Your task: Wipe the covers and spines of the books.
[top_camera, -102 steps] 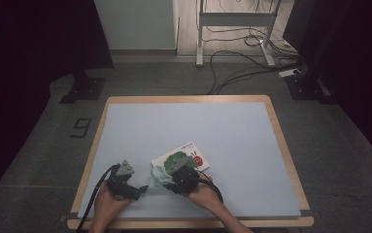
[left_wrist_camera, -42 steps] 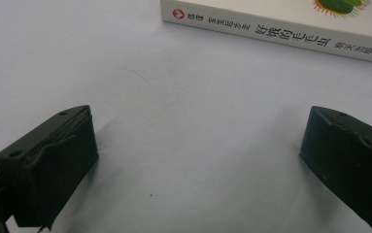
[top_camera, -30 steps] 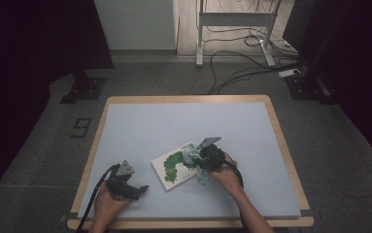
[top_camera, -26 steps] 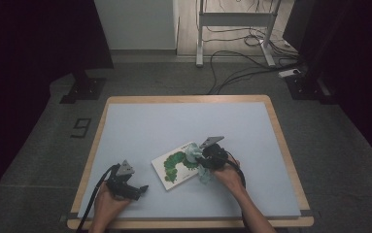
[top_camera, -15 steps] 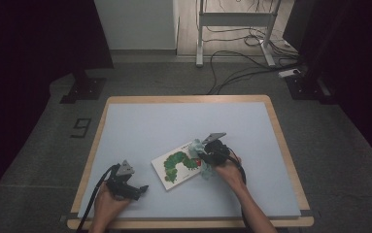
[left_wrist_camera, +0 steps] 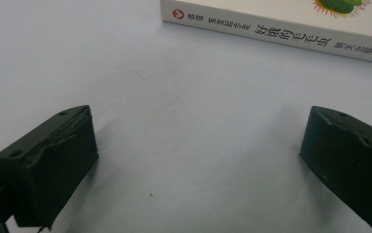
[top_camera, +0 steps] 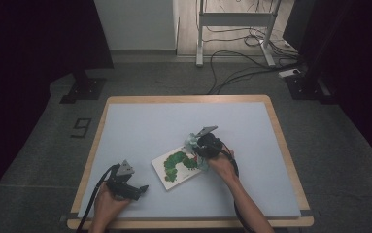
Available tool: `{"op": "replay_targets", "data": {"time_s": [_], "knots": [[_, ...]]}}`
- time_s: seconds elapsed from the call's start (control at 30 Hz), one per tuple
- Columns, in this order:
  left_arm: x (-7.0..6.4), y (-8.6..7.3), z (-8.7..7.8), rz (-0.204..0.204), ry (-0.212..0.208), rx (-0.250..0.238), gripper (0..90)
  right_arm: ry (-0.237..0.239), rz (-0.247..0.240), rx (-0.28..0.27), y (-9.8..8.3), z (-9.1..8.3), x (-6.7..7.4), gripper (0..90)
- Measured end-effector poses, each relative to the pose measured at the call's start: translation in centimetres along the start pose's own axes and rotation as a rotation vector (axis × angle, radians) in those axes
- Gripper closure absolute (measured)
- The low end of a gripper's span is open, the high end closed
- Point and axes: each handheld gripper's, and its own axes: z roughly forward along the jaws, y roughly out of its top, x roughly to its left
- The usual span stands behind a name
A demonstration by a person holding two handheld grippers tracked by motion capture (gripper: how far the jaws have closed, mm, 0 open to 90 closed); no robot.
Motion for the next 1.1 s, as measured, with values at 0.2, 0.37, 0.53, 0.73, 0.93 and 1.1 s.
{"op": "replay_targets", "data": {"time_s": [0.2, 0.37, 0.53, 0.73, 0.93, 1.1], "knots": [[0.0, 0.0, 0.0, 0.000, -0.001, 0.000, 0.0, 0.002, -0.003, 0.001, 0.7, 0.5, 0.2, 71.7], [0.0, 0.0, 0.0, 0.000, -0.001, 0.000, 0.0, 0.043, -0.022, -0.004, 1.1, 0.8, 1.3, 71.6], [0.0, 0.0, 0.0, 0.000, -0.001, 0.000, 0.0, 0.070, -0.043, -0.009, 1.5, 1.0, 2.5, 71.6], [0.0, 0.0, 0.0, 0.000, -0.001, 0.000, 0.0, 0.111, -0.073, -0.017, 2.0, 1.4, 4.3, 71.7], [0.0, 0.0, 0.0, 0.000, 0.000, 0.000, 0.0, 0.149, -0.095, -0.020, 2.5, 1.6, 5.8, 71.6], [0.0, 0.0, 0.0, -0.001, -0.001, -0.002, 0.0, 0.178, -0.113, -0.023, 2.8, 1.8, 7.0, 71.6]]}}
